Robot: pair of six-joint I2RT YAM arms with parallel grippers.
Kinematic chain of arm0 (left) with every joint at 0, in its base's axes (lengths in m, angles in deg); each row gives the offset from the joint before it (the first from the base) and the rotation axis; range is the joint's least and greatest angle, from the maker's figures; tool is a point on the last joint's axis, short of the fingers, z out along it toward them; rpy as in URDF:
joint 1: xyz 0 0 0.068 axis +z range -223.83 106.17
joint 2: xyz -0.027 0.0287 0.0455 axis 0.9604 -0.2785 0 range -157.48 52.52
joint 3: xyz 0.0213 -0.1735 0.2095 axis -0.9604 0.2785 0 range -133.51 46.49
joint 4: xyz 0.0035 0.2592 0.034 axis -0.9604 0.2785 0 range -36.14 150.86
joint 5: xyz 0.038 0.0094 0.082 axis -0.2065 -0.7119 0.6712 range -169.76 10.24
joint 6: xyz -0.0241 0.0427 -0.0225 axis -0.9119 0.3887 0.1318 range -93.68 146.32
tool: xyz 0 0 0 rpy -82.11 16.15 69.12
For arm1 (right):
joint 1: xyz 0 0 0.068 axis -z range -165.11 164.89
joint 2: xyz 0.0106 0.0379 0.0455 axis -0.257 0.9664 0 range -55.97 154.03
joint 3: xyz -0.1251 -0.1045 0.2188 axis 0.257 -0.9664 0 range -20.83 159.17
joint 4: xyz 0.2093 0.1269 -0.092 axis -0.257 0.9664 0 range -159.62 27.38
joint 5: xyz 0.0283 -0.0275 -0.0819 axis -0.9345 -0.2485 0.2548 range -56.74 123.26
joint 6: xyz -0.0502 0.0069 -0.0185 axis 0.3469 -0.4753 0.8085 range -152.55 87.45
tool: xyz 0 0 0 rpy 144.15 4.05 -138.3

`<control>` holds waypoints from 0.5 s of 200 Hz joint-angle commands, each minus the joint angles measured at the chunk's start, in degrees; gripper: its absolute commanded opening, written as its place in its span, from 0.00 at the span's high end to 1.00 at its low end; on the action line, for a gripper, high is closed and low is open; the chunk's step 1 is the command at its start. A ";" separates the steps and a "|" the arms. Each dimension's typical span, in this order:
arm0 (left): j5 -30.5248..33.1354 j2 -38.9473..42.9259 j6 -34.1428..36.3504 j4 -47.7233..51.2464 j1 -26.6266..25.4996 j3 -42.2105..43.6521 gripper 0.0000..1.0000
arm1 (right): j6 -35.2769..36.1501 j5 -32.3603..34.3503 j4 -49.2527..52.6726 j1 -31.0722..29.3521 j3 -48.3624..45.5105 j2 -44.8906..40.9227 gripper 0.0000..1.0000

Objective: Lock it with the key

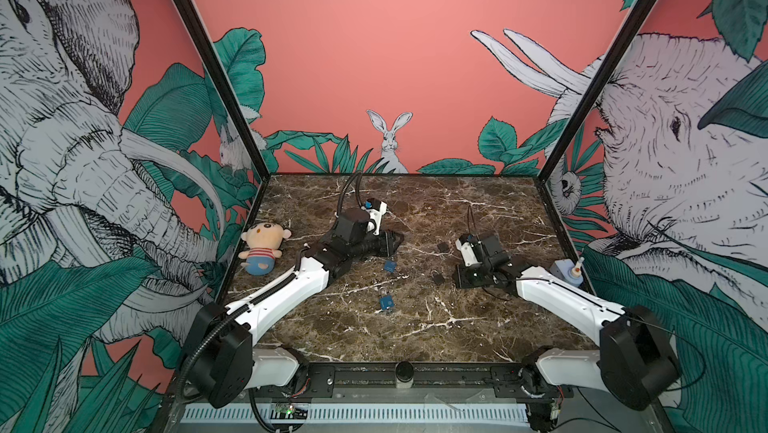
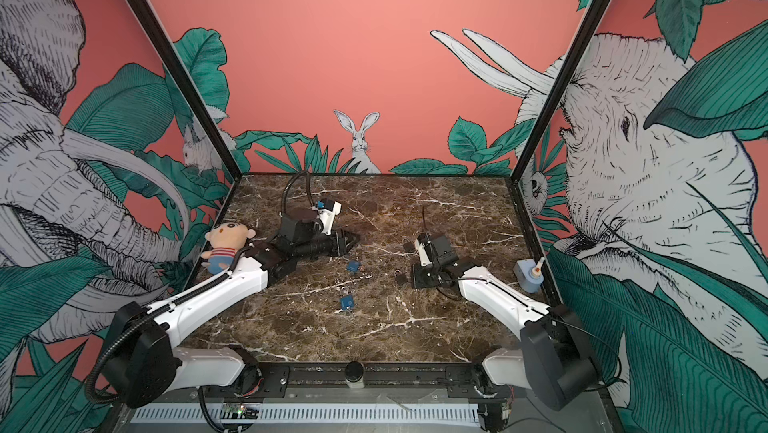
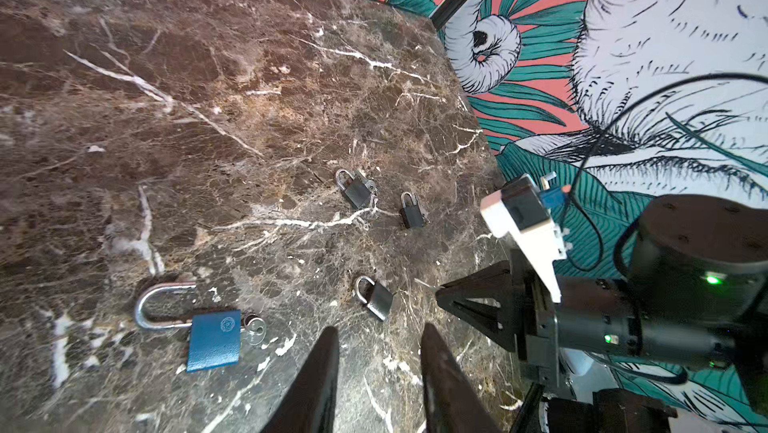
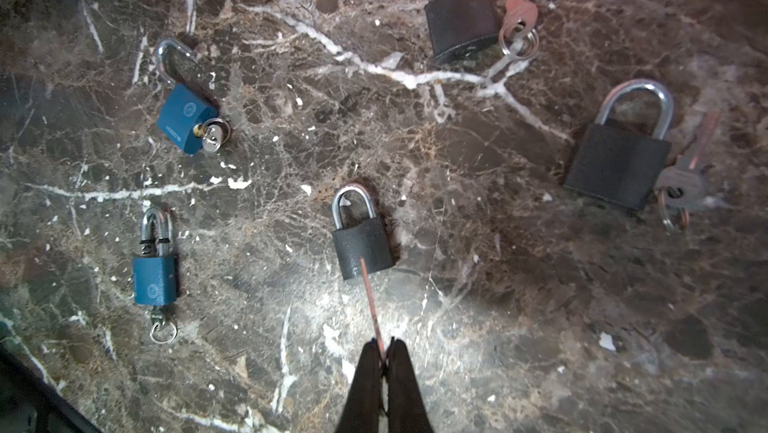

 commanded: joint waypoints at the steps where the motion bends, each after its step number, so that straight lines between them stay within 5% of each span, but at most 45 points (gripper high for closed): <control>1: 2.39 2.65 0.85 0.88 0.38 1.24 0.64 | -0.97 1.80 -5.59 -0.79 -0.20 2.21 1.00; 100: 3.41 3.62 0.23 0.42 0.44 2.48 0.64 | -1.67 3.09 -11.27 -1.31 -0.28 9.72 1.00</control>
